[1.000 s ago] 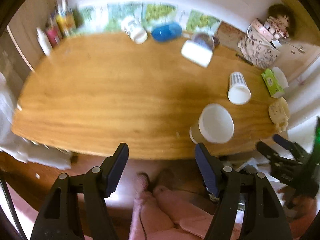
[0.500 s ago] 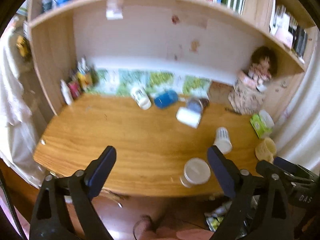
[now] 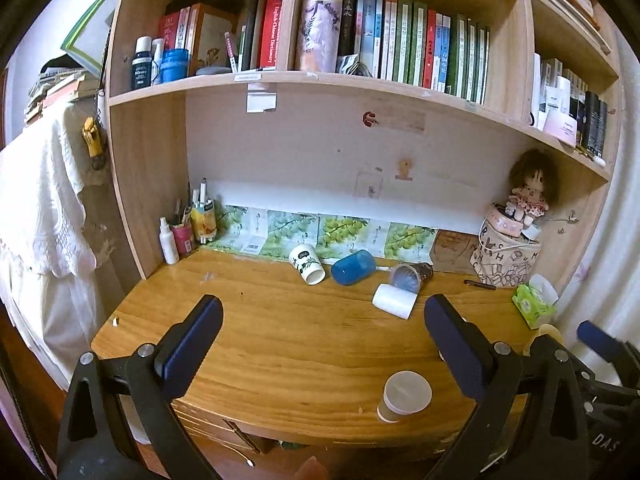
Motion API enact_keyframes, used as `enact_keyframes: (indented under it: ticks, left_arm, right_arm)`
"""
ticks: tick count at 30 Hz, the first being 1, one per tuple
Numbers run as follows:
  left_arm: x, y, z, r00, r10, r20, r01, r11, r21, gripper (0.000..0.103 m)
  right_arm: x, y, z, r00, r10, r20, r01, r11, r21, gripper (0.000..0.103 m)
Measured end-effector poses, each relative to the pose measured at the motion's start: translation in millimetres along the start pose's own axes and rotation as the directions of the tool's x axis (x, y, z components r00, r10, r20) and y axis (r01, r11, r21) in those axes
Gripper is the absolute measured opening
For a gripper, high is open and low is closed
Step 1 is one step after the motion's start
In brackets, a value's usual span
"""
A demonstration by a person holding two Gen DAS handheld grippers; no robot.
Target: Flip cup upright
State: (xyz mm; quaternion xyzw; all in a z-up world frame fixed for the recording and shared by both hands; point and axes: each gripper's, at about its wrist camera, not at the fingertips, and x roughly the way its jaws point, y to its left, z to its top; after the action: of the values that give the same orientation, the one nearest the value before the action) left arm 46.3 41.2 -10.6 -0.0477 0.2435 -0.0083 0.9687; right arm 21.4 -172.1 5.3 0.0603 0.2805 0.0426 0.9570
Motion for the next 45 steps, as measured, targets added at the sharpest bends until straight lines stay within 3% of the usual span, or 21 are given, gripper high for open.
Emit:
enact_keyframes:
  ticks: [15,32,45]
  left_arm:
    - [-11,-11,1,0.996,0.064,0.057,-0.067,0.996,0.063,0.101]
    - [-2,-24,4,0.999,0.019,0.049,-0.024,0.994,0.11,0.101]
    - [4,-25,9,0.998,0.036,0.054,-0.042,0.992,0.116,0.101]
  right_arm:
    - [-2,0,-4,1.0,-0.021,0.006,0.021,1.0,0.023,0.094]
    - [6,-6,-2,1.0,-0.021,-0.007,0.021,0.999,0.036,0.094]
    - [17,-9,0,1.0,-0.009,-0.028,0.01,0.999,0.036,0.094]
